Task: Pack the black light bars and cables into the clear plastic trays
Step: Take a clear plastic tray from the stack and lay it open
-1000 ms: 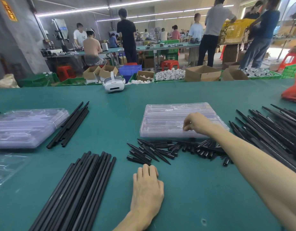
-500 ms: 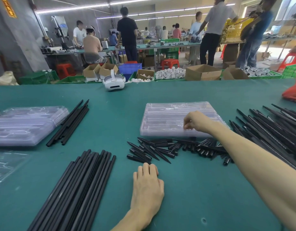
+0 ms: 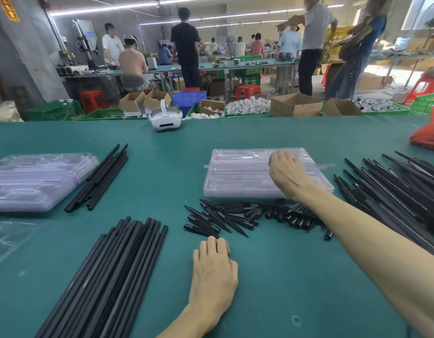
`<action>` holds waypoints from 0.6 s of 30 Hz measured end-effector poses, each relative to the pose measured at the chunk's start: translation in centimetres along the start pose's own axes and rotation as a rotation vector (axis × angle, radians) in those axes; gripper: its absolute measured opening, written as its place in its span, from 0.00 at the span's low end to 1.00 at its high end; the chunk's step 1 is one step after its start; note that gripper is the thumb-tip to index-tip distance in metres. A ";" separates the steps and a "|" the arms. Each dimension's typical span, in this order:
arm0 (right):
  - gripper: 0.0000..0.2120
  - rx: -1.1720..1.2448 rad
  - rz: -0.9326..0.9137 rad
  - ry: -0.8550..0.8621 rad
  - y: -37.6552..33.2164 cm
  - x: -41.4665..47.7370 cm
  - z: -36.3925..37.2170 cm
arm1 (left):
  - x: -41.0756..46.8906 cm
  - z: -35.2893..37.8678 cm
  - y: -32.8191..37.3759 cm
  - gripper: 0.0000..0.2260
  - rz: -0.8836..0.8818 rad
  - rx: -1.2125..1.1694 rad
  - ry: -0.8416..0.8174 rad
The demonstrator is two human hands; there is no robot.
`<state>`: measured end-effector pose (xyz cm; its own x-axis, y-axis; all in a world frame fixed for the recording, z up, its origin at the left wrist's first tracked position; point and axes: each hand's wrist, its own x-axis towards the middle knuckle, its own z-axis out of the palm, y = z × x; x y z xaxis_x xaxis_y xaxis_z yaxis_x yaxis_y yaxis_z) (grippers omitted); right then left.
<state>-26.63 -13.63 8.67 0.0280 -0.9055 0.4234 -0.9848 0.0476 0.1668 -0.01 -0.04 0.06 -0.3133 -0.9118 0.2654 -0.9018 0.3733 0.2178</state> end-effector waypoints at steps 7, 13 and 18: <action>0.13 -0.096 -0.064 -0.119 -0.5 -0.9 0.9 | 0.1 -0.1 0.0 0.05 0.000 -0.006 -0.009; 0.17 0.021 0.125 -0.259 -0.8 0.4 0.3 | 0.2 0.0 0.1 0.04 -0.001 -0.019 -0.002; 0.16 -0.145 0.106 -0.113 -0.8 1.9 -1.8 | 0.2 0.2 0.0 0.04 0.001 -0.034 0.006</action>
<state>-25.48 -14.67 10.98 -0.1018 -0.9333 0.3444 -0.9462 0.1977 0.2562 -0.13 -0.28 -0.09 -0.3121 -0.9106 0.2708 -0.8908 0.3796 0.2498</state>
